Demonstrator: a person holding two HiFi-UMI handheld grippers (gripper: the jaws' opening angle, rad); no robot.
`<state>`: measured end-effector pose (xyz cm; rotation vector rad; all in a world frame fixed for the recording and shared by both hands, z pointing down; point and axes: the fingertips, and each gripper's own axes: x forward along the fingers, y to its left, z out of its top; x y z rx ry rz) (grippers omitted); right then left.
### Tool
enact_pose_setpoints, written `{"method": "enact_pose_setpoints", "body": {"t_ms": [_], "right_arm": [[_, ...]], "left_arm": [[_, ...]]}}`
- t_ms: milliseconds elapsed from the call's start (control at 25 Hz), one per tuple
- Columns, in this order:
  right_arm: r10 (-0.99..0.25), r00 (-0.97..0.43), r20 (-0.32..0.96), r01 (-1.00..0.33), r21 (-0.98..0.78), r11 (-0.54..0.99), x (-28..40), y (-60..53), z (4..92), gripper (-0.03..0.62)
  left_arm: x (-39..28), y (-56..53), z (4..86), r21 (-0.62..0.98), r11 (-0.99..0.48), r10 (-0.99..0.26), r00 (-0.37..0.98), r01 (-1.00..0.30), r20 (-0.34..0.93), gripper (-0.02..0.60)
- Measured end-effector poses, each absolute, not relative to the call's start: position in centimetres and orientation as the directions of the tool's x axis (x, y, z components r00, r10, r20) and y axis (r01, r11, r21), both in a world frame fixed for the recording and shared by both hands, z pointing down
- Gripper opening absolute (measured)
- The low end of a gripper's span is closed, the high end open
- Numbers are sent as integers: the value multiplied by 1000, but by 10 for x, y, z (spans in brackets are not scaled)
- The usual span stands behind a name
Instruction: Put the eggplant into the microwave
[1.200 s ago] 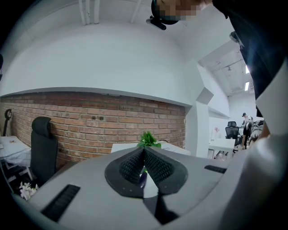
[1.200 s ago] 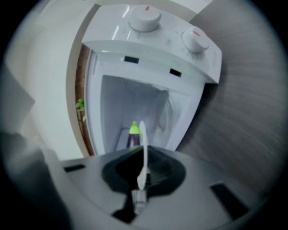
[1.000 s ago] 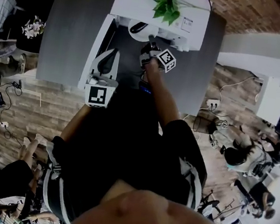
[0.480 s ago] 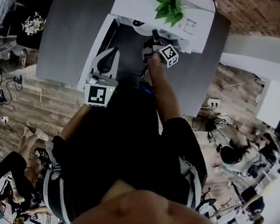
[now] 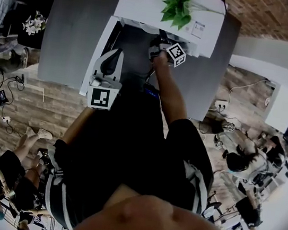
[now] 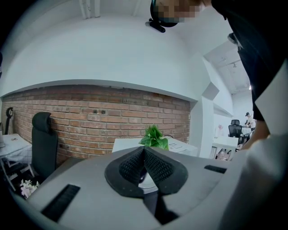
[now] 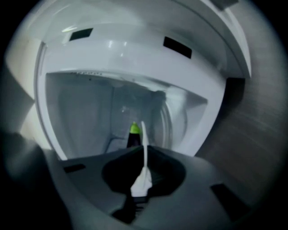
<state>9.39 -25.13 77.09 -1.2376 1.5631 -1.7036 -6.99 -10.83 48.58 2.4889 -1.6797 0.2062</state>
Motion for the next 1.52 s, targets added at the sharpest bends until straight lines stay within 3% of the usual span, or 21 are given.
{"method": "enact_pose_setpoints", "body": {"t_ms": [1160, 1520], "right_arm": [[-847, -440, 299, -267, -944, -195, 98, -276, 781, 40], [-860, -396, 323, -359, -916, -179, 104, -277, 779, 49]], "left_arm": [[-59, -124, 499, 69, -401, -891, 406, -914, 203, 37], [-60, -125, 499, 69, -400, -894, 405, -914, 191, 37]]}}
